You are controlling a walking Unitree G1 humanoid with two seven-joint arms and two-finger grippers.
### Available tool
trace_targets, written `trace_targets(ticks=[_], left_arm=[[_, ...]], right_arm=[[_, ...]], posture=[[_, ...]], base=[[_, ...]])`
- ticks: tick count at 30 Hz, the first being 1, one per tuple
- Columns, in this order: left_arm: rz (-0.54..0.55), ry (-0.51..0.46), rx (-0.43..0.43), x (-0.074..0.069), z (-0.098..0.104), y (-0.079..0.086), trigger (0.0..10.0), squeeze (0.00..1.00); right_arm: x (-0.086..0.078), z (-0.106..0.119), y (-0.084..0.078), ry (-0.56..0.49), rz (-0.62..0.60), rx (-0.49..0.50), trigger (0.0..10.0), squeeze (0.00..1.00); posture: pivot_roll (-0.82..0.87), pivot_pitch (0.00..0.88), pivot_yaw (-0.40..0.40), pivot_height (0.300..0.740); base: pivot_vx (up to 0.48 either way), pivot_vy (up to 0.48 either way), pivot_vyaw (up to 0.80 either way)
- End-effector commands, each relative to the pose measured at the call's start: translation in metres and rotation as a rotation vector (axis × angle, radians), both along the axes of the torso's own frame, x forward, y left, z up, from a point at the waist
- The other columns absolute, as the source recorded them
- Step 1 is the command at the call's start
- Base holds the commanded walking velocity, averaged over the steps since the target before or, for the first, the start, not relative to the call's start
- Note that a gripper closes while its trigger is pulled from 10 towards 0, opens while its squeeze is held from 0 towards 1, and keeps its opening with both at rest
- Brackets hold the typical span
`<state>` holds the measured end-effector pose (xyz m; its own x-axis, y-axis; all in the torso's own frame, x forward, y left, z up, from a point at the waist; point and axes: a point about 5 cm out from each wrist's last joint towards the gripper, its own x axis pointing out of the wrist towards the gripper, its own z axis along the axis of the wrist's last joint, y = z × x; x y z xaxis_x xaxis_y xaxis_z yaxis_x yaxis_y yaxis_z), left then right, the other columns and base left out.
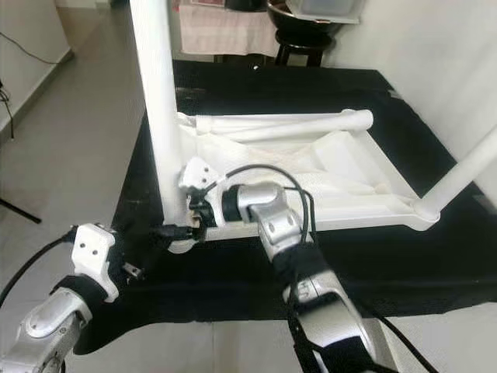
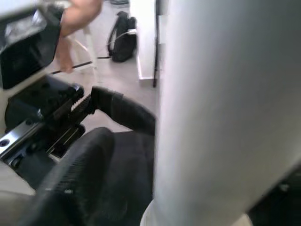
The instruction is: Building children table
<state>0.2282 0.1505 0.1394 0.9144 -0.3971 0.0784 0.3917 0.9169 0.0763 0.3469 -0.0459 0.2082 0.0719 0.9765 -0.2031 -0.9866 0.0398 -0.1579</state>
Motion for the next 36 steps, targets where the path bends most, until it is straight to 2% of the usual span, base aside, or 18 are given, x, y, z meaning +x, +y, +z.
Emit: trace_targets(ticks=[1,5,6,13,17,18,19,20,21,22,23,24,25,28,31,36], left_arm=[[-0.008,0.013,-0.013,-0.003,-0.001,-0.004,10.0,0.00],[-0.011,0.013,-0.015,-0.004,0.000,-0.004,10.0,0.00],[-0.021,0.016,-0.020,-0.006,0.000,-0.006,10.0,0.00],[-0.032,0.018,-0.024,-0.007,0.001,-0.007,10.0,0.00],[-0.034,0.018,-0.025,-0.007,0.002,-0.006,10.0,0.00],[-0.034,0.018,-0.025,-0.007,0.002,-0.006,10.0,0.00],[-0.033,0.018,-0.025,-0.007,0.002,-0.004,10.0,0.00],[-0.033,0.018,-0.025,-0.007,0.002,-0.004,10.0,0.00],[-0.031,0.019,-0.024,-0.006,0.002,-0.003,10.0,0.00],[-0.029,0.018,-0.023,-0.005,0.003,-0.001,10.0,0.00],[-0.029,0.019,-0.021,-0.004,0.002,0.001,10.0,0.00],[-0.029,0.019,-0.021,-0.004,0.002,0.001,10.0,0.00],[-0.029,0.021,-0.019,-0.002,0.001,0.002,10.0,0.00],[-0.032,0.024,-0.016,0.000,0.001,0.003,10.0,0.00],[-0.043,0.028,-0.008,0.007,-0.001,0.003,10.0,0.00],[0.006,0.016,-0.008,0.008,-0.001,0.006,10.0,0.00]], right_arm=[[-0.001,0.005,0.005,-0.004,0.075,0.024,0.0,0.00],[-0.001,0.006,0.002,-0.001,0.094,0.024,0.0,0.00],[-0.002,0.008,-0.006,0.009,0.123,0.007,0.0,0.00],[-0.001,0.003,-0.019,0.023,0.126,-0.011,0.0,0.00],[0.000,-0.006,-0.029,0.021,0.072,-0.013,0.0,0.00],[0.001,-0.012,-0.032,0.020,-0.021,-0.004,0.0,0.00],[0.005,-0.023,-0.028,0.025,-0.267,0.035,0.0,0.00],[0.005,-0.023,-0.028,0.025,-0.267,0.035,0.0,0.00],[0.010,-0.030,-0.026,0.022,-0.535,0.080,0.0,0.00],[-0.011,-0.053,-0.022,0.131,-0.705,0.094,0.0,0.00],[-0.024,-0.061,-0.024,0.119,-0.837,0.090,0.0,0.00],[-0.024,-0.061,-0.024,0.119,-0.837,0.090,0.0,0.00],[-0.034,-0.064,-0.026,0.102,-0.891,0.087,0.0,0.00],[-0.033,-0.061,-0.027,0.094,-0.905,0.106,0.0,0.00],[-0.020,-0.059,-0.022,0.098,-0.847,0.104,0.0,0.00],[-0.025,-0.057,-0.012,0.073,-0.801,0.078,0.0,0.00]], posture=[[-0.02,0.093,-0.114,0.740],[-0.02,0.100,-0.113,0.740],[-0.03,0.106,-0.113,0.740],[-0.04,0.117,-0.112,0.740],[-0.05,0.124,-0.111,0.740],[-0.06,0.123,-0.116,0.740],[-0.07,0.124,-0.116,0.740],[-0.07,0.124,-0.116,0.740],[-0.07,0.124,-0.116,0.740],[-0.09,0.122,-0.098,0.740],[-0.10,0.123,-0.083,0.740],[-0.10,0.123,-0.083,0.740],[-0.10,0.115,-0.082,0.740],[-0.11,0.099,-0.071,0.740],[-0.11,0.081,-0.094,0.740],[-0.11,0.071,-0.095,0.740]], base=[[0.000,0.000,0.00],[0.000,0.000,0.00],[0.000,0.000,0.00],[0.000,0.000,0.00],[0.000,0.000,0.00],[0.000,0.000,0.00],[0.000,0.000,0.00],[0.000,0.000,0.00],[0.000,0.000,0.00],[0.000,0.000,0.00],[0.000,0.000,0.00],[0.000,0.000,0.00],[0.000,0.000,0.00],[0.000,0.000,0.00],[0.000,0.000,0.00],[0.000,0.000,0.00]])
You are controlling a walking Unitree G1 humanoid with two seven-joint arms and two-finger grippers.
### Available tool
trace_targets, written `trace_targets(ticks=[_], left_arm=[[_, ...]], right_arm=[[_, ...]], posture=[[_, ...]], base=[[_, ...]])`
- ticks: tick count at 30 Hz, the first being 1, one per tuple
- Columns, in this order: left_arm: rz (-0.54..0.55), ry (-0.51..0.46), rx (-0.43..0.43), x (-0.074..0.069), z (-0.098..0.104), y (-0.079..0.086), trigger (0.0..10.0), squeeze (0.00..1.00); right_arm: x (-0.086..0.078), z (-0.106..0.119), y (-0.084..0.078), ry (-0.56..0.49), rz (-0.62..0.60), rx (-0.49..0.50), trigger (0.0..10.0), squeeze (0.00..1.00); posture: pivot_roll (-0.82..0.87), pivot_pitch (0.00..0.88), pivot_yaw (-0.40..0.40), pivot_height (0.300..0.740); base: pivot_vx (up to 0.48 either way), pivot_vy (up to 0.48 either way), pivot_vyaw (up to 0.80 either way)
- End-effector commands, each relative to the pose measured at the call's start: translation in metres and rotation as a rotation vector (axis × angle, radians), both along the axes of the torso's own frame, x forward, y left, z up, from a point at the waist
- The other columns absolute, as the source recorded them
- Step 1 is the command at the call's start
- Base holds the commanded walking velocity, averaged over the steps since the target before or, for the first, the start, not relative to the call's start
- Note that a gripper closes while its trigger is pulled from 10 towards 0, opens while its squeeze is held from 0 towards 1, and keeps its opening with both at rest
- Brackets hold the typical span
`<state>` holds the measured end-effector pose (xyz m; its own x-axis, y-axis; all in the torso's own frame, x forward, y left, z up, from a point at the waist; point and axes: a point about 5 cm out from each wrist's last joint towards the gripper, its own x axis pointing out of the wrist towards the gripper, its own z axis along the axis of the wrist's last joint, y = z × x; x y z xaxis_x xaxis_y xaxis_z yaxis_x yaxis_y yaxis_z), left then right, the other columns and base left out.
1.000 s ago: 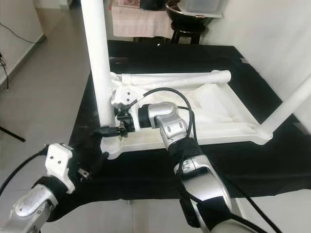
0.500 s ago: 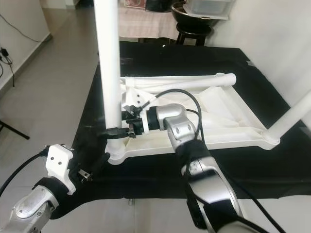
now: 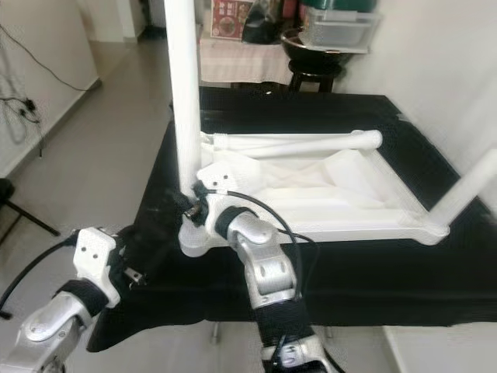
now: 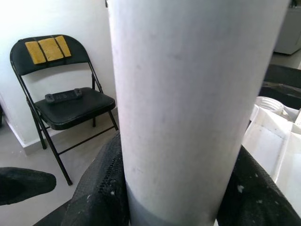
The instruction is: Building children table
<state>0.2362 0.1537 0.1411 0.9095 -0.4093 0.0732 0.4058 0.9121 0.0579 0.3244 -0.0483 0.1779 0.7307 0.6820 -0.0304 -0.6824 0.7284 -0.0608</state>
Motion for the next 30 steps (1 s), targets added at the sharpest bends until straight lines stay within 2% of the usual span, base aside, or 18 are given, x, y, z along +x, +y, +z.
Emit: trace_targets(ticks=[1,2,3,4,5,6,8,9,13,14,15,17,22,23,24,25,26,30], left_arm=[[0.020,0.004,0.007,0.000,-0.002,0.003,10.0,0.00],[0.027,0.001,0.006,0.000,-0.002,0.004,10.0,0.00],[0.030,0.001,0.006,0.000,-0.002,0.004,10.0,0.00],[0.030,0.001,0.006,0.000,-0.002,0.004,10.0,0.00],[0.029,0.001,0.006,0.000,-0.002,0.004,10.0,0.00],[0.023,0.003,0.006,0.000,-0.002,0.004,10.0,0.00],[0.006,0.010,0.006,0.000,-0.003,0.003,10.0,0.00],[0.001,0.012,0.006,0.000,-0.003,0.002,10.0,0.00],[-0.003,0.013,0.006,-0.001,-0.003,0.002,10.0,0.00],[-0.003,0.012,0.005,-0.002,-0.003,0.001,10.0,0.00],[-0.002,0.012,0.004,-0.003,-0.003,0.001,10.0,0.00],[-0.002,0.010,0.001,-0.005,-0.003,0.000,10.0,0.00],[-0.008,0.010,-0.006,-0.009,-0.003,-0.002,10.0,0.00],[-0.012,0.011,-0.010,-0.011,-0.002,-0.004,10.0,0.00],[-0.012,0.011,-0.010,-0.011,-0.002,-0.004,10.0,0.00],[-0.015,0.013,-0.013,-0.012,-0.002,-0.005,10.0,0.00],[-0.021,0.015,-0.017,-0.014,-0.002,-0.006,10.0,0.00],[-0.048,0.016,-0.029,-0.020,-0.001,-0.010,10.0,0.00]], right_arm=[[-0.003,-0.026,-0.010,0.101,-0.037,-0.093,0.0,0.00],[-0.007,-0.025,-0.008,0.104,-0.049,-0.103,3.6,0.00],[-0.011,-0.022,-0.003,0.099,0.005,-0.106,10.0,0.00],[-0.011,-0.022,-0.003,0.099,0.005,-0.106,10.0,0.00],[-0.013,-0.017,0.001,0.094,0.057,-0.097,10.0,0.00],[-0.019,-0.008,0.008,0.073,0.229,-0.083,10.0,1.00],[-0.022,0.013,0.008,-0.008,0.514,-0.015,10.0,1.00],[-0.021,0.019,0.004,-0.036,0.589,-0.007,10.0,1.00],[-0.013,0.022,-0.004,-0.079,0.649,-0.076,10.0,1.00],[-0.011,0.023,-0.007,-0.079,0.699,-0.115,10.0,0.38],[-0.010,0.023,-0.009,-0.072,0.742,-0.140,10.0,0.00],[-0.008,0.027,-0.012,-0.060,0.804,-0.164,10.0,0.00],[0.002,0.032,-0.012,-0.048,0.824,-0.165,10.0,0.00],[0.006,0.034,-0.012,-0.046,0.833,-0.169,8.3,0.00],[0.006,0.034,-0.012,-0.046,0.833,-0.169,8.3,0.00],[0.009,0.036,-0.013,-0.045,0.839,-0.173,7.1,0.00],[0.012,0.038,-0.014,-0.041,0.862,-0.168,0.0,0.00],[0.018,0.042,-0.020,-0.023,0.910,-0.160,0.0,0.00]], posture=[[-0.11,0.071,-0.095,0.740],[-0.11,0.070,-0.094,0.740],[-0.10,0.071,-0.086,0.740],[-0.10,0.071,-0.086,0.740],[-0.10,0.071,-0.086,0.740],[-0.10,0.072,-0.081,0.740],[-0.09,0.070,-0.077,0.740],[-0.07,0.070,-0.080,0.740],[-0.07,0.071,-0.086,0.740],[-0.07,0.074,-0.087,0.740],[-0.06,0.075,-0.088,0.740],[-0.06,0.079,-0.095,0.740],[-0.04,0.095,-0.101,0.740],[-0.03,0.100,-0.103,0.740],[-0.03,0.100,-0.103,0.740],[-0.03,0.103,-0.104,0.740],[-0.03,0.113,-0.105,0.740],[-0.03,0.129,-0.106,0.740]], base=[[0.000,0.000,0.00],[0.000,0.000,0.00],[0.000,0.000,0.00],[0.000,0.000,0.00],[0.000,0.000,0.00],[0.000,0.000,0.00],[0.000,0.000,0.00],[0.000,0.000,0.00],[0.000,0.000,0.00],[0.000,0.000,0.00],[0.000,0.000,0.00],[0.000,0.000,0.00],[0.000,0.000,0.00],[0.000,0.000,0.00],[0.000,0.000,0.00],[0.000,0.000,0.00],[0.000,0.000,0.00],[0.000,0.000,0.00]])
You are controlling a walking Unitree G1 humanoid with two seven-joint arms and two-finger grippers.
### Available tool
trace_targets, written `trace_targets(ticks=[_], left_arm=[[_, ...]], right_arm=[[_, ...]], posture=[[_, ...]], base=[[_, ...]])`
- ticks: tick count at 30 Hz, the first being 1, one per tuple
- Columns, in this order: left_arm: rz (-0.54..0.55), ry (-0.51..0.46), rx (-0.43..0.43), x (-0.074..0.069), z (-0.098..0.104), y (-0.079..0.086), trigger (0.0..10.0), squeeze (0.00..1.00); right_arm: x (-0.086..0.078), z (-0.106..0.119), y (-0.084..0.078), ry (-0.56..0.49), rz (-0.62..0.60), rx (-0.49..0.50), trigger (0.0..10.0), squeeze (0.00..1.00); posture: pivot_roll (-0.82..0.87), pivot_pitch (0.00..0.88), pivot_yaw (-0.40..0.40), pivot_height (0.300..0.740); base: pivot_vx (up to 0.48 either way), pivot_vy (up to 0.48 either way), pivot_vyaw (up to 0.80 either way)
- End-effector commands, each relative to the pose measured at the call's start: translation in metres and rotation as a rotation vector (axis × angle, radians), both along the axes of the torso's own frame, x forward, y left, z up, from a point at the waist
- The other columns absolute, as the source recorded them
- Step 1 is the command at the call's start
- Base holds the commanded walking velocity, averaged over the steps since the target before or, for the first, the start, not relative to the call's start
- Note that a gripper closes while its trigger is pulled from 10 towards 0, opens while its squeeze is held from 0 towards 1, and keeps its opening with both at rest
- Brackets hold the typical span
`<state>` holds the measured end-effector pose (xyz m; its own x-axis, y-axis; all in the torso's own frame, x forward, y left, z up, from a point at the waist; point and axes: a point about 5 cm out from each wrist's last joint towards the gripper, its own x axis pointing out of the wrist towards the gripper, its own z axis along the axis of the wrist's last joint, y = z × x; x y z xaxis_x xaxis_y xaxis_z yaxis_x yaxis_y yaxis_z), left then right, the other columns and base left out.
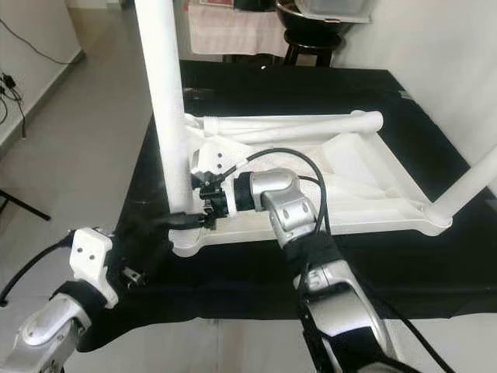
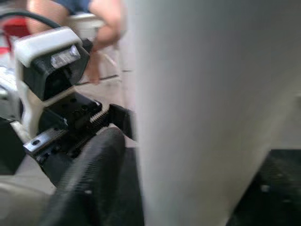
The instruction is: Building children table
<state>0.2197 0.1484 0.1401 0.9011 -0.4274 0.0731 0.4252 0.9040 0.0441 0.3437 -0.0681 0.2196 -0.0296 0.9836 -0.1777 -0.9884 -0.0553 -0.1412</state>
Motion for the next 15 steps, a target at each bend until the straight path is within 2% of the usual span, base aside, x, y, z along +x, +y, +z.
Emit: trace_targets(ticks=[1,7,12,14,15], left_arm=[[-0.028,0.010,-0.017,-0.003,0.000,-0.005,10.0,0.00],[-0.072,-0.002,-0.016,-0.010,0.003,-0.009,10.0,0.00],[-0.120,-0.025,0.012,-0.020,0.007,-0.013,10.0,0.00],[-0.160,-0.017,-0.006,-0.029,0.009,-0.017,10.0,0.00],[-0.160,-0.017,-0.006,-0.029,0.009,-0.017,10.0,0.00]], right_arm=[[-0.001,0.000,0.000,0.007,0.054,0.012,0.0,0.00],[0.003,-0.001,-0.006,0.016,0.070,-0.006,0.0,0.00],[0.003,-0.007,-0.014,0.012,0.029,-0.017,0.0,0.00],[0.005,-0.021,-0.017,-0.008,-0.222,0.002,0.0,0.00],[0.005,-0.021,-0.017,-0.008,-0.222,0.002,0.0,0.00]], posture=[[-0.03,0.129,-0.106,0.740],[-0.03,0.143,-0.105,0.740],[-0.04,0.148,-0.105,0.740],[-0.06,0.148,-0.114,0.740],[-0.06,0.148,-0.114,0.740]], base=[[0.000,0.000,0.00],[0.000,0.000,0.00],[0.000,0.000,0.00],[0.000,0.000,0.00],[0.000,0.000,0.00]])
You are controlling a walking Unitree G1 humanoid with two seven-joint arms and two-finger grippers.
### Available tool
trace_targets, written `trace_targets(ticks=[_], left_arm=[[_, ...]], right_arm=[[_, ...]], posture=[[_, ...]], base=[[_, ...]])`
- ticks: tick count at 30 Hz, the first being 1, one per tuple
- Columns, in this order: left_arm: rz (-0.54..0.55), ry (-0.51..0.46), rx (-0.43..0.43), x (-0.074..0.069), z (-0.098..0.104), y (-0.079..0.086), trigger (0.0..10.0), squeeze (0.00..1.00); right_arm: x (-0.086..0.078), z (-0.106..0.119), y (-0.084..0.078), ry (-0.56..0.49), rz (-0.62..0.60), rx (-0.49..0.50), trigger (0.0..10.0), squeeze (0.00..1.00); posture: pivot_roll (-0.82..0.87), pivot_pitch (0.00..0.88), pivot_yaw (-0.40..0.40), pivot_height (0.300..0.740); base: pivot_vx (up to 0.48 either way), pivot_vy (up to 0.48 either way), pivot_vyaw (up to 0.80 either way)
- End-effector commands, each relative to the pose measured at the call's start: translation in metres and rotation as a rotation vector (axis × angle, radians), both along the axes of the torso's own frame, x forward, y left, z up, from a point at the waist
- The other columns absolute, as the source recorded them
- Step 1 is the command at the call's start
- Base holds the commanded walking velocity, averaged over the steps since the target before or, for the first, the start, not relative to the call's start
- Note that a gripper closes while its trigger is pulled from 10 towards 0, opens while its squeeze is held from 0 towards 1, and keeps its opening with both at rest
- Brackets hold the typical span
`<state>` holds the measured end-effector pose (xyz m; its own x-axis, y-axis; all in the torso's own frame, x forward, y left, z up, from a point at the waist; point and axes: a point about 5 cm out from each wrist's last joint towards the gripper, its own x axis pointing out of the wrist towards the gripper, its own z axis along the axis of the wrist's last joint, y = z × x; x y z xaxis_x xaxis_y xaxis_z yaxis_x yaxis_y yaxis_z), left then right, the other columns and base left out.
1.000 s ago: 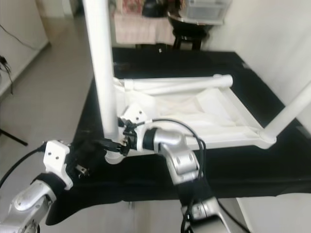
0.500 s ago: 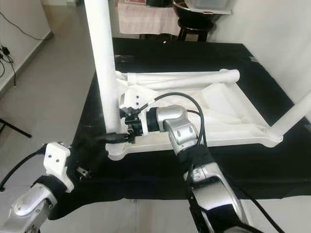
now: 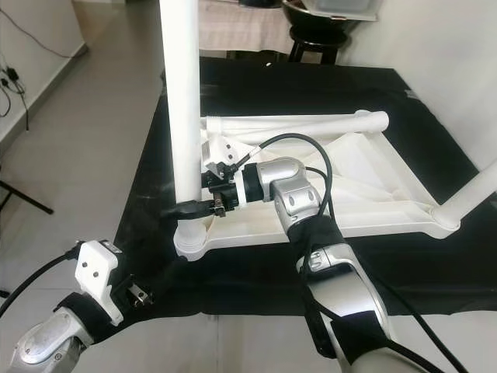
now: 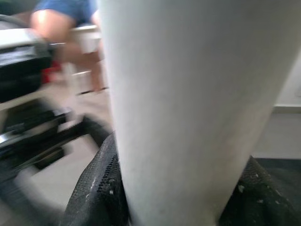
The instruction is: Building children table
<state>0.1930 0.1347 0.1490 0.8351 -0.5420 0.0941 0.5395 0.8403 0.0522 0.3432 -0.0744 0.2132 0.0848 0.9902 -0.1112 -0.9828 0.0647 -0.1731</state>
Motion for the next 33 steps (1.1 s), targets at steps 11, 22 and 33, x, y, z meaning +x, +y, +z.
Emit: trace_targets(ticks=[11,22,33], left_arm=[[0.065,0.051,-0.038,-0.022,-0.005,0.002,10.0,0.00],[0.058,0.039,-0.064,-0.012,-0.007,0.005,10.0,0.00],[0.019,0.047,-0.100,-0.015,-0.008,0.001,10.0,0.00]], right_arm=[[-0.030,-0.053,-0.023,0.164,-0.832,0.075,0.0,0.00],[-0.046,-0.040,0.001,0.148,-0.492,-0.058,10.0,0.00],[-0.059,-0.036,-0.007,0.060,0.101,-0.229,10.0,0.45]], posture=[[-0.11,0.120,-0.065,0.740],[-0.10,0.090,-0.070,0.740],[-0.06,0.092,-0.080,0.740]], base=[[0.000,0.000,0.00],[0.000,0.000,0.00],[0.000,0.000,0.00]])
